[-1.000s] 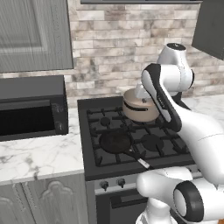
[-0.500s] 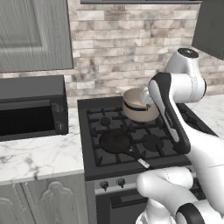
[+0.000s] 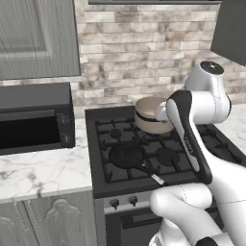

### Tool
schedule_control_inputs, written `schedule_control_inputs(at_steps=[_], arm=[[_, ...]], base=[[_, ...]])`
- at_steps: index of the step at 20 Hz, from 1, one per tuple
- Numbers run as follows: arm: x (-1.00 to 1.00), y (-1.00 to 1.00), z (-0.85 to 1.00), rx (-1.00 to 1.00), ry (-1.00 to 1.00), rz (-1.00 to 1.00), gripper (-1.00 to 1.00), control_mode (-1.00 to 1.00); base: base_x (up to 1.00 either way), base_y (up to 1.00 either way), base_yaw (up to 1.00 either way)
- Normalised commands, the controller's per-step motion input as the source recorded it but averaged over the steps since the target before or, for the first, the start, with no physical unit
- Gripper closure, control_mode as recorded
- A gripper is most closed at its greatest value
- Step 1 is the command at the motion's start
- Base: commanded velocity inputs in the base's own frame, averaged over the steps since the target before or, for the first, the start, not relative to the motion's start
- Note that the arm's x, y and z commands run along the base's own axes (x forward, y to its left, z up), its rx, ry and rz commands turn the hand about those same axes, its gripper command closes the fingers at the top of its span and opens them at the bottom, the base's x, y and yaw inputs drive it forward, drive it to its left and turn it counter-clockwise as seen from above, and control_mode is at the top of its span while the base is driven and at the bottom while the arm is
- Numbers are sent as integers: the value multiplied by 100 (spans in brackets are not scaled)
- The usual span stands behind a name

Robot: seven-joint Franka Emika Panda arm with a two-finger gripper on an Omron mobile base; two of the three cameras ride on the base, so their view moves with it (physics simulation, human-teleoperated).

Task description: Move the pot and pan from the stove into the sink.

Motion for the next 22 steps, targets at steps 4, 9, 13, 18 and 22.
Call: schedule_control_inputs(at_steps=[4, 9, 13, 18, 22], arm=[[0, 0, -17, 0, 2, 2, -100, -100], [-3, 0, -21, 0, 2, 3, -100, -100], [-3, 0, -23, 0, 4, 5, -100, -100], [-9, 0, -27, 0, 4, 6, -100, -100], [-11, 1, -29, 0, 4, 7, -100, -100]], base=[[0, 0, 0], [0, 0, 0], [0, 0, 0], [0, 0, 0], [0, 0, 0]])
